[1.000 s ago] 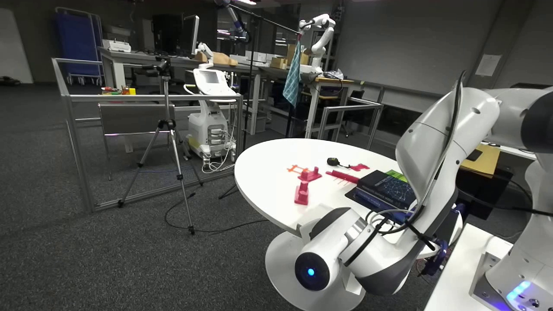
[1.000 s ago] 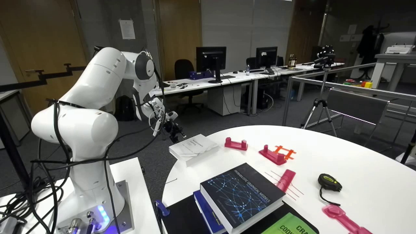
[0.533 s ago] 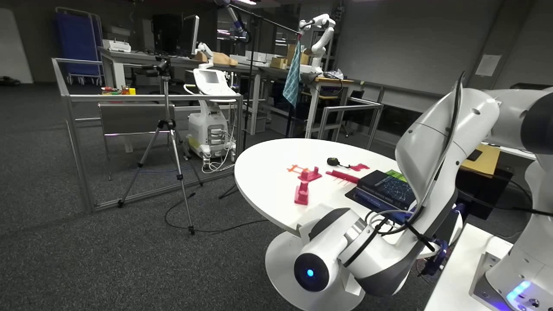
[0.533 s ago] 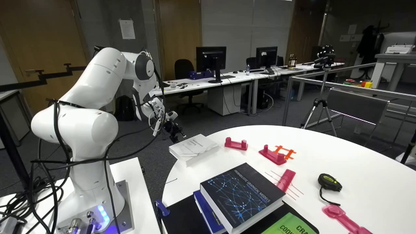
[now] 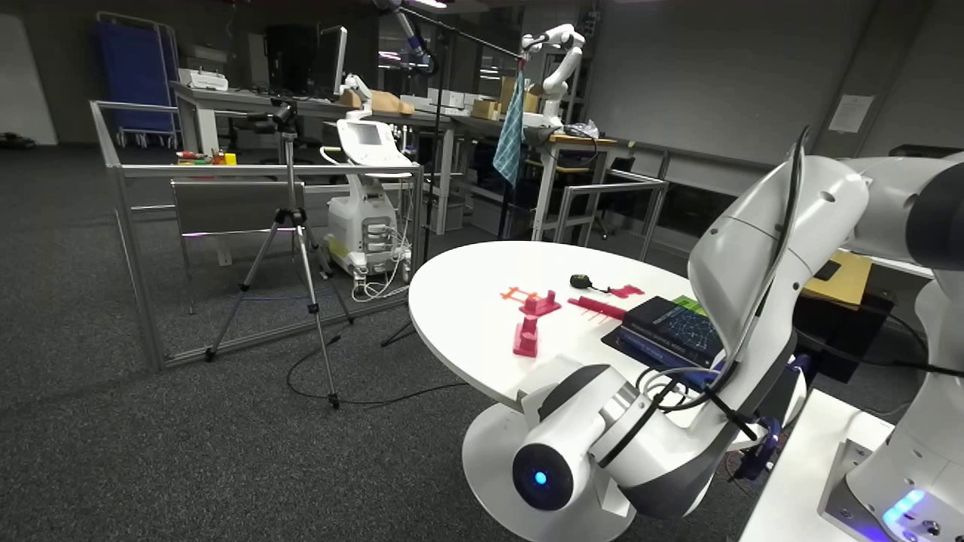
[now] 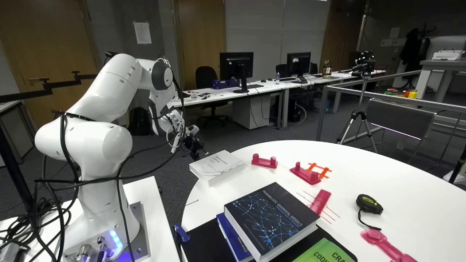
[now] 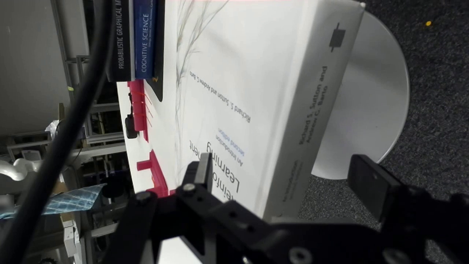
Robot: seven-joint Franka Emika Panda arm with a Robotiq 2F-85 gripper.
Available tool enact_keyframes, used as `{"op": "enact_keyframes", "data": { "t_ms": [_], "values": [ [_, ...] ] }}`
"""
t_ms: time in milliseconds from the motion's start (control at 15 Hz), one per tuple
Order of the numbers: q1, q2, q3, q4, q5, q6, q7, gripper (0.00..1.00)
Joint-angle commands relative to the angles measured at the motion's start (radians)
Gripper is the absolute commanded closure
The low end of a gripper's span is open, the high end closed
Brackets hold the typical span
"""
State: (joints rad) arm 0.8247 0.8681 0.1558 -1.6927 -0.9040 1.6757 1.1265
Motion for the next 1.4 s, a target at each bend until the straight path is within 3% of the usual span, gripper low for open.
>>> {"op": "enact_keyframes", "data": {
  "t_ms": [0, 267, 867, 1333],
  "values": [
    [0.012, 0.022, -0.006, 0.038, -0.001, -0.039, 0.004, 0.0],
    [0.031, 0.065, -0.015, 0.089, -0.006, -0.072, 0.0, 0.0],
    [0.1, 0.208, -0.034, 0.265, -0.002, -0.266, -0.026, 0.0],
    [0.095, 0.257, -0.057, 0.327, 0.007, -0.302, -0.026, 0.0]
  ]
}}
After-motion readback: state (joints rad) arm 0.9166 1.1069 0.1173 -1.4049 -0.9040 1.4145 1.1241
